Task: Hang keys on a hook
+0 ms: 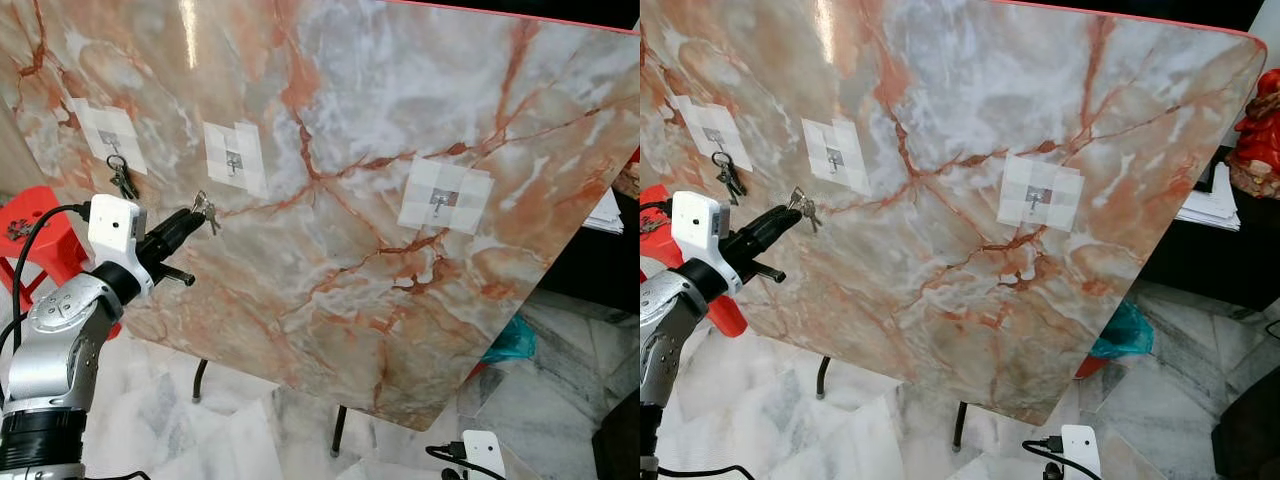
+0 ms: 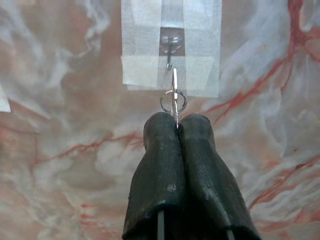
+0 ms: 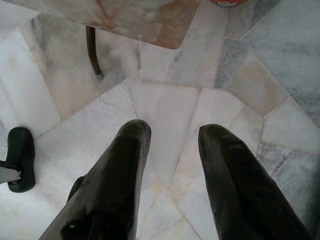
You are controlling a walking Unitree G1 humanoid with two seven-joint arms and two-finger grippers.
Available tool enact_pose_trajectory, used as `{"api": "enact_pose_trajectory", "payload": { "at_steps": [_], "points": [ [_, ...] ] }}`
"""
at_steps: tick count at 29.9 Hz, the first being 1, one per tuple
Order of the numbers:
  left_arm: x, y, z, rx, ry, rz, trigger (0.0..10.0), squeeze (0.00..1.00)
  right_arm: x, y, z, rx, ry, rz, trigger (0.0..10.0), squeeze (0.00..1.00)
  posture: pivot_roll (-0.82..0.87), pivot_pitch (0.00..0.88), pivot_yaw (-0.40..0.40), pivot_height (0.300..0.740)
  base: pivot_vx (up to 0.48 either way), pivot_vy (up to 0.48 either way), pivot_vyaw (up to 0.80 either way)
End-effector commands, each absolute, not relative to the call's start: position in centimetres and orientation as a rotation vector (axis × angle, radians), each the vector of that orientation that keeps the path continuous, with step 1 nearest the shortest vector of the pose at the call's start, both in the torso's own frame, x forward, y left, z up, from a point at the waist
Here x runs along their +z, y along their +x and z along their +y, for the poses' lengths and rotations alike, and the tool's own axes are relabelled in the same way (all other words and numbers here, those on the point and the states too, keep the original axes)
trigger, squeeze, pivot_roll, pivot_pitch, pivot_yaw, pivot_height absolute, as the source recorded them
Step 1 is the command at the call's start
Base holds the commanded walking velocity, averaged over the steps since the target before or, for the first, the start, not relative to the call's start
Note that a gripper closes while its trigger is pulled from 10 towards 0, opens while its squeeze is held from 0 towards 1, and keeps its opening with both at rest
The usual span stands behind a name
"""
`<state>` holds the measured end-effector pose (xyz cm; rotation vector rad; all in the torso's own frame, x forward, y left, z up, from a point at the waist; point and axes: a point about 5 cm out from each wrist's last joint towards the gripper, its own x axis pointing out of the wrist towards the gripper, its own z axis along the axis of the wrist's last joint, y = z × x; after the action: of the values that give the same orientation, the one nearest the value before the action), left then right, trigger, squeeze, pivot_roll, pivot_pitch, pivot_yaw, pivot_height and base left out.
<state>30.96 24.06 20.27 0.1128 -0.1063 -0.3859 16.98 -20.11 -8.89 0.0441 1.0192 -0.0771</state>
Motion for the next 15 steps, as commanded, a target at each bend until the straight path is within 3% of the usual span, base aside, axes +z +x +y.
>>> {"api": "enact_pose_trajectory", "payload": {
  "at_steps": [1, 15],
  "points": [
    [21.2, 31.1, 23.8, -0.397, 0.108, -0.144, 10.0, 0.00, -8.8, 17.1, -20.2, -0.083, 0.044, 1.019, 10.0, 0.00, 0.14, 0.003, -0.070, 0.740, 0.000, 0.000, 0.00],
    [20.4, 31.9, 22.3, -0.407, 0.152, -0.136, 10.0, 0.00, -8.9, 17.0, -20.2, -0.081, 0.043, 1.020, 10.0, 0.00, 0.14, 0.001, -0.067, 0.740, 0.000, 0.000, 0.00]
  ]
}}
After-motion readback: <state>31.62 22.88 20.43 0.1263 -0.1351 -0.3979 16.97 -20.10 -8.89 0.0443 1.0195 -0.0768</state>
